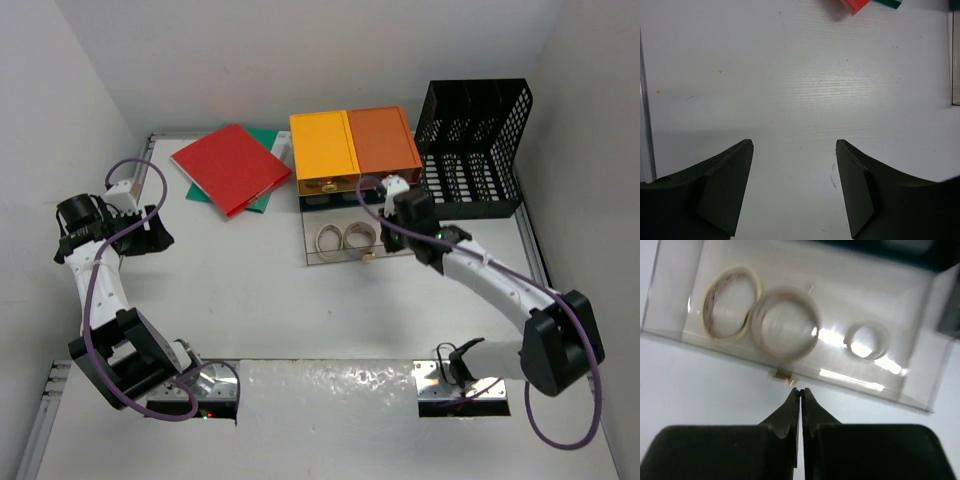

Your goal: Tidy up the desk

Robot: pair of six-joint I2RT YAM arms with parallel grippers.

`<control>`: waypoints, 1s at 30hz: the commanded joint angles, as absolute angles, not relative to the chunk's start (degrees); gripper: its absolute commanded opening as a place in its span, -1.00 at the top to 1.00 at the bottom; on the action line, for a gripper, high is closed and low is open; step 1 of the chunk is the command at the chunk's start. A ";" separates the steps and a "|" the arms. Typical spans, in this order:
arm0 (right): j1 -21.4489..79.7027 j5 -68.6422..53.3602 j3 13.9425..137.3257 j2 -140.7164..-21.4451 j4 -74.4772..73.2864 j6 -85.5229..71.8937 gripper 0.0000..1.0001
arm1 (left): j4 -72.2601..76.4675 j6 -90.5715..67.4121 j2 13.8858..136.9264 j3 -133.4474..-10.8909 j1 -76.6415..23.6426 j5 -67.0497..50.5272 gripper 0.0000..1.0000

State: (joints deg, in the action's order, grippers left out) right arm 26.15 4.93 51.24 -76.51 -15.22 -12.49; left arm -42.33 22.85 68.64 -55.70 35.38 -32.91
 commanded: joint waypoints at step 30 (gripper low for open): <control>26.90 6.24 43.32 -94.21 16.52 -24.08 1.00 | -40.43 23.47 69.96 -55.37 35.77 -33.13 -0.31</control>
State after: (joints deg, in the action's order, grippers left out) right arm 27.07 6.22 39.11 -93.23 8.99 -23.18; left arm -42.19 23.51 69.84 -55.44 35.38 -32.42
